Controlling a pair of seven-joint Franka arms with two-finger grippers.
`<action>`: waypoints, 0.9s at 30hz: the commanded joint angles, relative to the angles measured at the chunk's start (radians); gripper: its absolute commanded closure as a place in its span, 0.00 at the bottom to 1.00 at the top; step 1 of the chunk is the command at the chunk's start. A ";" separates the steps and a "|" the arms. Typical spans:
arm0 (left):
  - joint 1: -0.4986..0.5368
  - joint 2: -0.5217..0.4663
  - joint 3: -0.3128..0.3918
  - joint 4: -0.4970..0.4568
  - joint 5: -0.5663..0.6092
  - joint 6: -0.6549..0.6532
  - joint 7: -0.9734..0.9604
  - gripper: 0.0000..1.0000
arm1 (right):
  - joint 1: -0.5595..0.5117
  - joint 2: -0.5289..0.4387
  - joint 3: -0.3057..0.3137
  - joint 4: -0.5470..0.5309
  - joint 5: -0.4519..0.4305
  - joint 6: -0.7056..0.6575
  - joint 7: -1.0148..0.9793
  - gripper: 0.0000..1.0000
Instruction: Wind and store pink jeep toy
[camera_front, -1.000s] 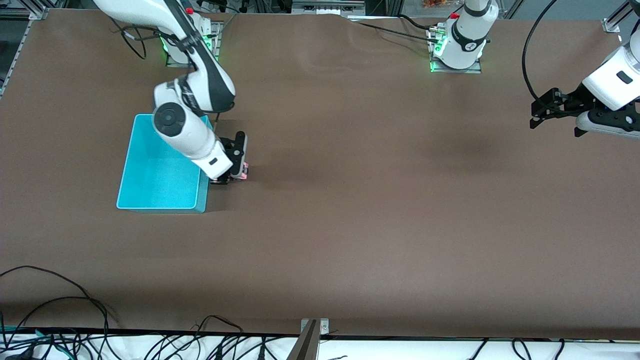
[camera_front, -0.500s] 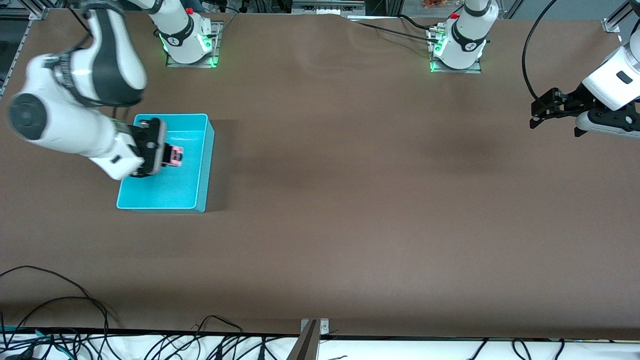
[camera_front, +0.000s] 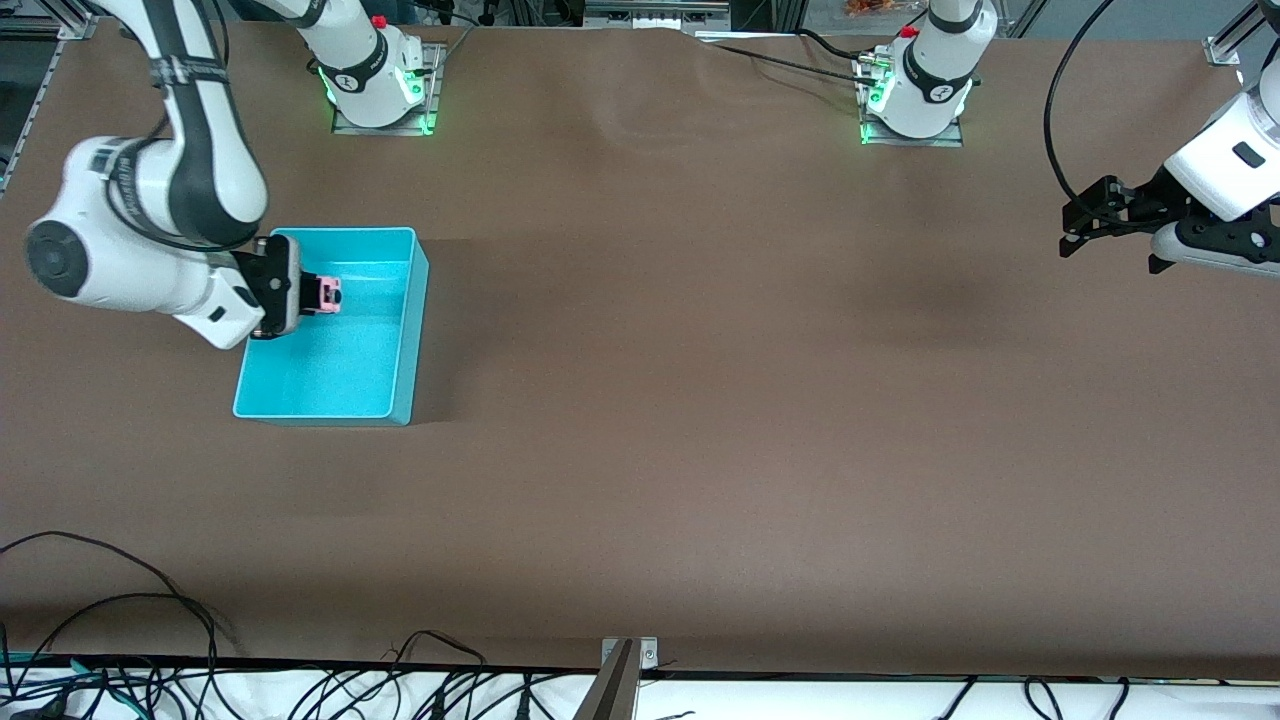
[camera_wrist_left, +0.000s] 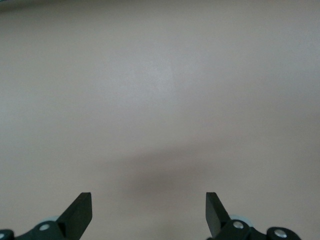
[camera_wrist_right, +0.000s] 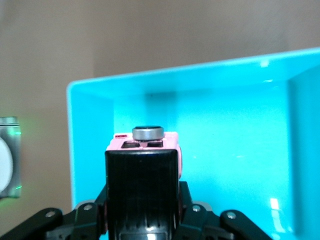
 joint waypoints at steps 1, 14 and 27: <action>0.001 0.016 -0.006 0.037 0.019 -0.026 -0.013 0.00 | 0.007 -0.065 0.000 -0.179 0.022 0.154 -0.050 0.87; 0.001 0.016 -0.006 0.035 0.019 -0.026 -0.013 0.00 | 0.018 -0.014 0.012 -0.325 0.114 0.403 -0.182 0.78; 0.001 0.016 -0.006 0.035 0.019 -0.026 -0.013 0.00 | 0.018 -0.002 0.012 -0.308 0.177 0.394 -0.207 0.00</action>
